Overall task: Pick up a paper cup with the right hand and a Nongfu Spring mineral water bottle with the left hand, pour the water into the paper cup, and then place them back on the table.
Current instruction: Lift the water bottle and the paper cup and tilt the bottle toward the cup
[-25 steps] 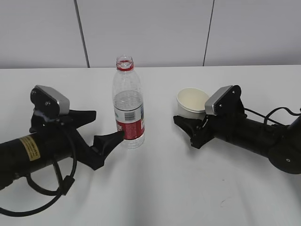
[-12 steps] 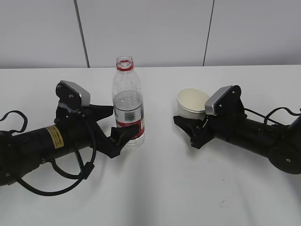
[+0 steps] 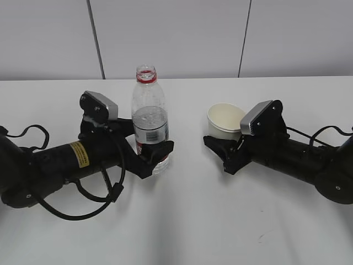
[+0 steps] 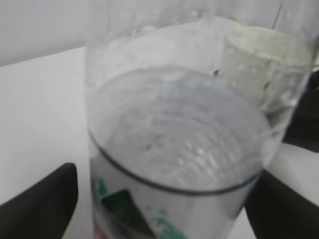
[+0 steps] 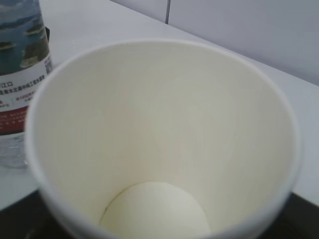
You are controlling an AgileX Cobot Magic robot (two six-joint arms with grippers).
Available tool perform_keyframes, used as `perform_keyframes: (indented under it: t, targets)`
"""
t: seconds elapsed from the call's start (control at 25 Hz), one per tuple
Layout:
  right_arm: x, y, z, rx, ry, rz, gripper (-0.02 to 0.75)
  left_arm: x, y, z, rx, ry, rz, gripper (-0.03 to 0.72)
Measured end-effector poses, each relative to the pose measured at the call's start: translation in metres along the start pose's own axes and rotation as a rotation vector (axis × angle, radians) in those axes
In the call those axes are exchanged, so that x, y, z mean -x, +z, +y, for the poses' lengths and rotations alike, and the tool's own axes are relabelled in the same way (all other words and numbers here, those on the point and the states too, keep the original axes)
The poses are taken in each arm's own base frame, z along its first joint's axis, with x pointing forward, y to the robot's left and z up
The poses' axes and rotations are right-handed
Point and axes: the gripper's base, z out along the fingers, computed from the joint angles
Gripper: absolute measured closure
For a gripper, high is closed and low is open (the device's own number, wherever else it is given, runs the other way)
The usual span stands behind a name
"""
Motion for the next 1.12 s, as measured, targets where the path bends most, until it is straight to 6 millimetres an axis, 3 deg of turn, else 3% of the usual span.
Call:
perform_keyframes:
  t: [0.48,0.72,1.12]
  targets:
    - [0.000,0.000,0.000,0.000,0.000,0.000,0.211,0.003,0.008,-0.002,0.021,-0.014,-0.017,0.124]
    - [0.000,0.000,0.001,0.007,-0.004,0.000,0.211,0.003,0.008,-0.001,0.042,-0.027,-0.019,0.216]
    - [0.013,-0.003,0.003,0.060,-0.033,0.020,0.211,0.003,0.009,-0.001,0.041,-0.027,-0.020,0.267]
